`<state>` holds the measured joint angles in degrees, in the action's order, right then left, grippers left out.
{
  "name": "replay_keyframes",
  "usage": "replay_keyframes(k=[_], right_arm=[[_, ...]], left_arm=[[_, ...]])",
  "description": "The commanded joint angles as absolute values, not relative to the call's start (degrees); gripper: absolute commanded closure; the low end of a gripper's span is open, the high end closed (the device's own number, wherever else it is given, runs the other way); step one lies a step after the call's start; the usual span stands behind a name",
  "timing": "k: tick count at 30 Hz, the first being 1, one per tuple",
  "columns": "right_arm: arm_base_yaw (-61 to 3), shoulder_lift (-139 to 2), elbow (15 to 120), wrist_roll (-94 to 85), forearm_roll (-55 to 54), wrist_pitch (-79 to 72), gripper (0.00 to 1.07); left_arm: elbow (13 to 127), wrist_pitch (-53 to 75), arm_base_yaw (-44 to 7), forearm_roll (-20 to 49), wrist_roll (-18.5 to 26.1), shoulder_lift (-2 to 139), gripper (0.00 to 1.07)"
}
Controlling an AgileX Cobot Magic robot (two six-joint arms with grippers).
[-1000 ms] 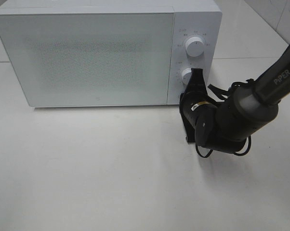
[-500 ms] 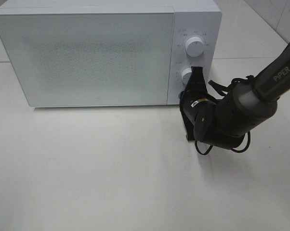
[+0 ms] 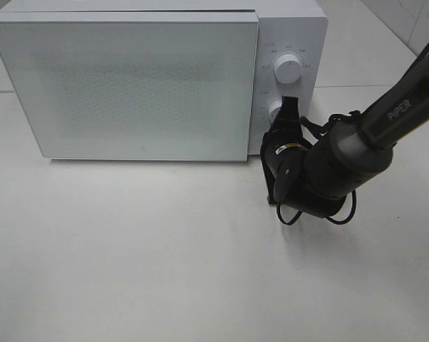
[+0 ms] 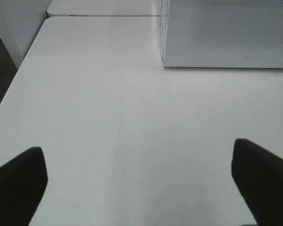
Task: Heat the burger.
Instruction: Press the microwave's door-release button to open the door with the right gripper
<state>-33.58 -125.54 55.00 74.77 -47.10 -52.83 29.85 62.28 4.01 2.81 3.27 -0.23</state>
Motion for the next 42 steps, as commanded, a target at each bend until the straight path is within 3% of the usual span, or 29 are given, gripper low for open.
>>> replay_keyframes(k=[1,20,42], right_arm=[[-32.0,-125.9,60.9,74.1,-41.4,-66.1,1.07],[-32.2,-125.8,60.8,73.0,-39.9,-64.9,1.07],[-32.2,-118.8,50.4,68.6,-39.5,-53.5,1.06]], left_arm=[[29.7,61.4,4.3,2.8,3.0,-0.6,0.06],[29.7,61.4,4.3,2.8,3.0,-0.6,0.06],[29.7,61.4,4.3,2.8,3.0,-0.6,0.06]])
